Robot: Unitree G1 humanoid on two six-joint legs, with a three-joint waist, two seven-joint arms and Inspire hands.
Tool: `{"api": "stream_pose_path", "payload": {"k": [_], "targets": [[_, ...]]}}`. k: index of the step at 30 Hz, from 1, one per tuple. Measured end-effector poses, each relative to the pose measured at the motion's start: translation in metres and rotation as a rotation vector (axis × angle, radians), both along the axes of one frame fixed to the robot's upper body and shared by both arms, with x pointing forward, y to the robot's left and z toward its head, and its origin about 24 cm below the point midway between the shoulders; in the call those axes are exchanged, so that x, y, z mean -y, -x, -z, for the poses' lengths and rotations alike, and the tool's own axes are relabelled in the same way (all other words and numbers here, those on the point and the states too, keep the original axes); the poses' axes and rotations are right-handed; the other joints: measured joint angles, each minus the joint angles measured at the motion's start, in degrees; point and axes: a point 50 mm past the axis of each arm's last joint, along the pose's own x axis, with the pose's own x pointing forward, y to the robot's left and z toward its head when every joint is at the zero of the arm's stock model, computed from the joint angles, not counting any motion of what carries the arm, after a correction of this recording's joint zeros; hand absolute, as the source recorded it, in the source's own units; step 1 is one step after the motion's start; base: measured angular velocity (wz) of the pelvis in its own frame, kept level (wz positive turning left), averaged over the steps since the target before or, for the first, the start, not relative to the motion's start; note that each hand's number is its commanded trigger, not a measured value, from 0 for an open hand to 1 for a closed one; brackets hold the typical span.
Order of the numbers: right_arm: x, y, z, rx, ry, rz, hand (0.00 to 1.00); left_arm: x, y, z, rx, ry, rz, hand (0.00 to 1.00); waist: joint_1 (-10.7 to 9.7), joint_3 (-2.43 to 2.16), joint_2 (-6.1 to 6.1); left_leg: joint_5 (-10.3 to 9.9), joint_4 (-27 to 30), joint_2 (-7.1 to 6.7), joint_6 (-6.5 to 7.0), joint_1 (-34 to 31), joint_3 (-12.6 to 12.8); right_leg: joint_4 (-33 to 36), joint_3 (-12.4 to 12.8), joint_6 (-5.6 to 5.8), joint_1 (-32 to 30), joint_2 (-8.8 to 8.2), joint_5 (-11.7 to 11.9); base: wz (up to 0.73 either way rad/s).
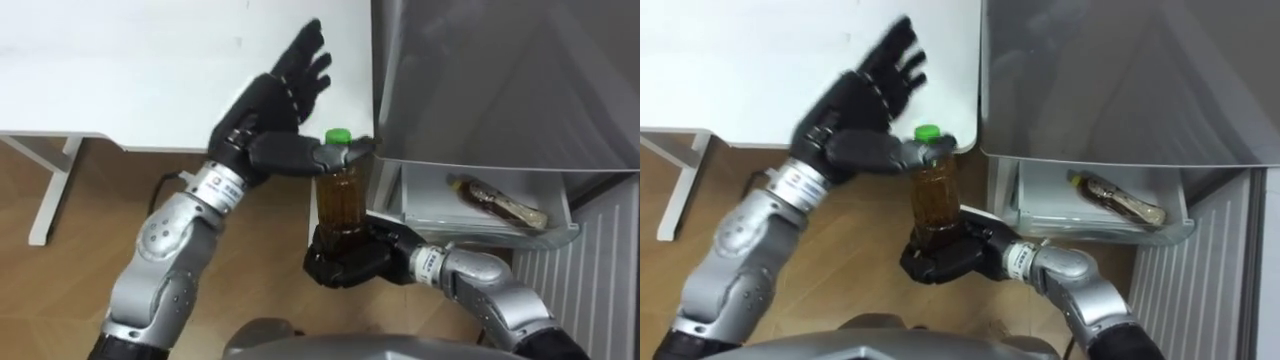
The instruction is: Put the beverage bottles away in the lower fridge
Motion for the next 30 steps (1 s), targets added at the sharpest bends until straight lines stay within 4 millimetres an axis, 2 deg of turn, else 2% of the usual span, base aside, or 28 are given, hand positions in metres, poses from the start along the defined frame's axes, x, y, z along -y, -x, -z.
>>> {"api": "stream_pose_path", "payload": {"k": [1,8,13,15,21,30], "targets": [[0.002,0.002,0.001,-0.008,0.002,0.004,1.00,-0.004,-0.002,-0.002,0.003,0.010,-0.023,0.00,0.3,-0.17,0.06,0.0,-0.2,0.02,-0.02,0.2,0.0,0.0,-0.1,0.00,0.2,0.00,0.0,-0.03],[0.013,0.008,0.004,-0.027,0.016,0.037,1.00,-0.024,-0.007,-0.013,0.041,0.055,-0.162,0.00,2.6,-0.13,0.02,0.0,-1.0,0.02,-0.07,1.7,0.4,-0.3,-0.3,0.03,1.5,-0.08,0.0,-0.03],[0.014,0.009,0.005,-0.029,0.018,0.030,1.00,-0.042,-0.005,-0.044,0.181,0.127,-0.299,0.00,2.7,-0.14,0.01,0.1,-0.8,-0.16,-0.09,1.9,0.2,-1.1,-0.5,0.05,1.8,-0.07,-0.1,0.01],[0.014,0.010,0.005,-0.031,0.018,0.033,1.00,-0.049,-0.003,-0.050,0.218,0.148,-0.343,0.00,2.8,-0.15,0.01,0.1,-1.0,-0.17,-0.09,2.0,0.2,-1.1,-0.5,0.05,1.9,-0.08,-0.1,0.00],[0.026,0.014,0.005,-0.033,0.022,0.102,1.00,-0.070,-0.002,-0.053,0.205,0.155,-0.518,0.00,5.3,-0.15,0.03,0.0,-1.1,-0.13,-0.20,1.9,0.2,-1.2,-0.8,0.05,1.7,-0.05,-0.1,0.00],[0.029,0.022,0.010,-0.066,0.043,0.144,1.00,-0.101,0.006,-0.046,0.118,0.179,-0.798,0.00,7.3,-0.14,0.08,0.0,-1.3,-0.09,-0.20,1.9,0.1,-1.1,-1.2,0.04,1.8,-0.02,0.0,0.01]]}}
